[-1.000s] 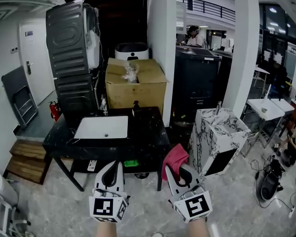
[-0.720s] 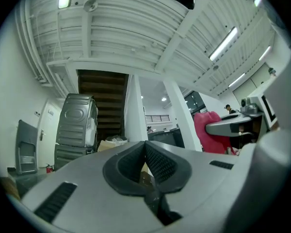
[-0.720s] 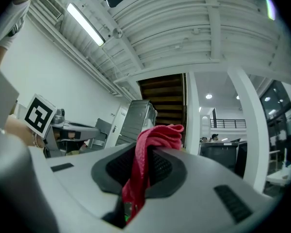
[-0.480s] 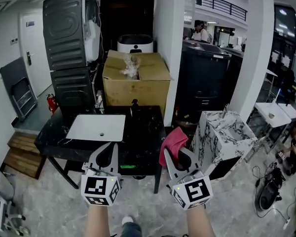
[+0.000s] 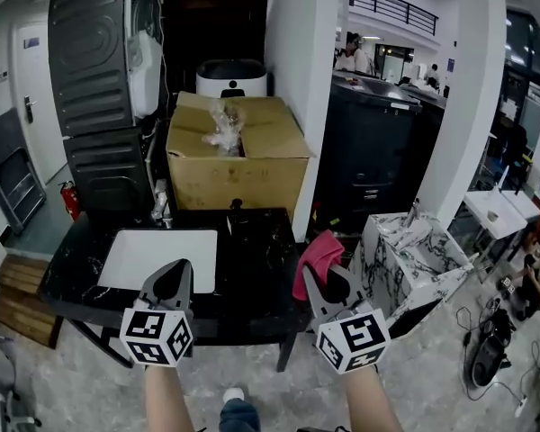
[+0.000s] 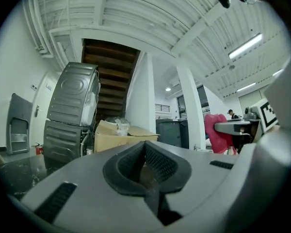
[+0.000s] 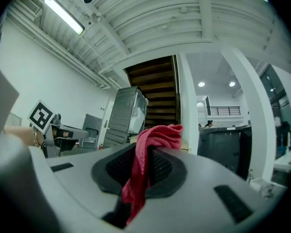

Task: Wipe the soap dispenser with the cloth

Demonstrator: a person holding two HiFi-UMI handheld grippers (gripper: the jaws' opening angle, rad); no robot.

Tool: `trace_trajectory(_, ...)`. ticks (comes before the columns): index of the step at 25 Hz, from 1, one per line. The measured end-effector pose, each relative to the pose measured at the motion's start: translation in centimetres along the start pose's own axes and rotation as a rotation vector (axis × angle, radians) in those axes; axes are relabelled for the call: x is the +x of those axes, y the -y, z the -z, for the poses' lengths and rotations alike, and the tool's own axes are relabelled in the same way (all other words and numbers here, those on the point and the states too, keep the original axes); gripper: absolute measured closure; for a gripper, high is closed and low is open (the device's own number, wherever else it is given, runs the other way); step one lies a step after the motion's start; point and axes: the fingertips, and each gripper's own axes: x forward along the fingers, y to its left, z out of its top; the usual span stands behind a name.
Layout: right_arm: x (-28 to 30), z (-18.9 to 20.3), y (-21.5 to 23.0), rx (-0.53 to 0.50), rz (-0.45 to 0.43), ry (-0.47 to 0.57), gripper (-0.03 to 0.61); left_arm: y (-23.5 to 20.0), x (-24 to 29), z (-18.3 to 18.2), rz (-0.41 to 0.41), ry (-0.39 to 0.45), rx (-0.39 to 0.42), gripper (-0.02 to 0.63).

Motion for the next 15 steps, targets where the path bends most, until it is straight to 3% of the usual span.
trace_trajectory(8,11.4,2.8,2.7,0.010,0.081,-0.051,0.534,-7.7,10.3,1.5,0.058,-0.007,0.040,0.600)
trace_trajectory(13,16.3,4.5,4.1,0.047,0.161,-0.068,0.534,-11.1,15.4,2.6,0.149,0.026,-0.046,0.598)
trace_trajectory(15,17.8,5.5,4.3,0.060,0.175,-0.083,0.534,-11.8,17.1,3.3,0.188,0.029,-0.069,0.565)
